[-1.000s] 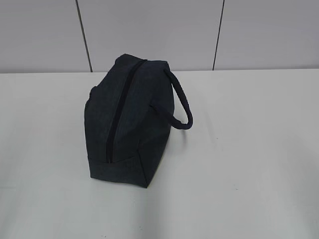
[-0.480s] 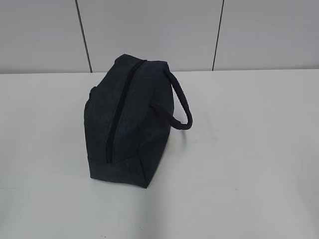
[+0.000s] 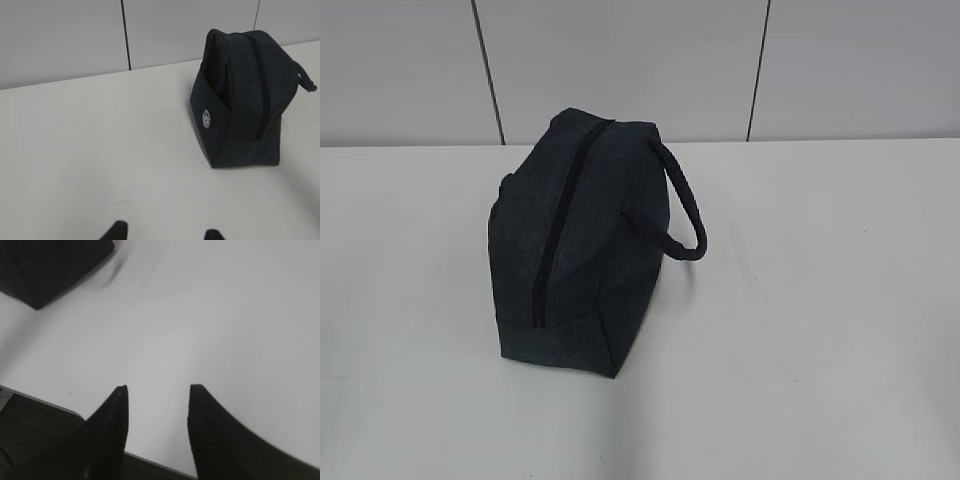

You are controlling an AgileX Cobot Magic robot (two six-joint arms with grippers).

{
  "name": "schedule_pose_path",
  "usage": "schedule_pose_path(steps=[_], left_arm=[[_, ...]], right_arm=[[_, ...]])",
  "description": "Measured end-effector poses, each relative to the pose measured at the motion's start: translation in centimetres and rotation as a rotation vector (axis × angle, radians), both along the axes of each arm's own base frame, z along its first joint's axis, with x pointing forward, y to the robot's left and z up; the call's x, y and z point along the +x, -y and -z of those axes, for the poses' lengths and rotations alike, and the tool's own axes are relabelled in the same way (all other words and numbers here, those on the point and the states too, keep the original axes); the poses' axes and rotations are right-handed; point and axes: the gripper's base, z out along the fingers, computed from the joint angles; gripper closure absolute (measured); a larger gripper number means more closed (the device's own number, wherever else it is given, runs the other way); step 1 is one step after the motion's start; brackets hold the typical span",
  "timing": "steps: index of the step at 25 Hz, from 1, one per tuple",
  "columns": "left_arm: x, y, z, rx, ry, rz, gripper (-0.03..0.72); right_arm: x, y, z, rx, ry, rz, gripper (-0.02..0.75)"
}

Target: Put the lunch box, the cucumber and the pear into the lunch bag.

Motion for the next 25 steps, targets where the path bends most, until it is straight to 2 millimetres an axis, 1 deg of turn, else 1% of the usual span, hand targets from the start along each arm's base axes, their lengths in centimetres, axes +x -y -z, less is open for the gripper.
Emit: schedule_pose_path(steps=[9, 11, 16, 19, 25], left_arm=[[0.0, 0.03, -0.01, 0.0, 0.001, -0.023, 0.419], [0.01, 0.09, -0.01, -0.001, 0.001, -0.066, 0.419], [0.02, 0.24, -0.01, -0.002, 0.001, -0.172, 0.421], [0.02, 0.27, -0.01, -0.002, 0.001, -0.195, 0.421], [0.02, 0.27, -0.01, -0.002, 0.001, -0.197, 0.436]], right_arm=[[-0.01, 0.01, 0.0, -0.001, 0.001, 0.012, 0.42], [-0.08, -0.01, 0.0, -0.003, 0.001, 0.064, 0.42], [-0.37, -0.15, -0.01, -0.008, 0.002, 0.28, 0.42], [-0.4, -0.17, -0.01, -0.009, 0.002, 0.309, 0.42], [-0.4, -0.14, -0.01, -0.011, 0.003, 0.31, 0.42]])
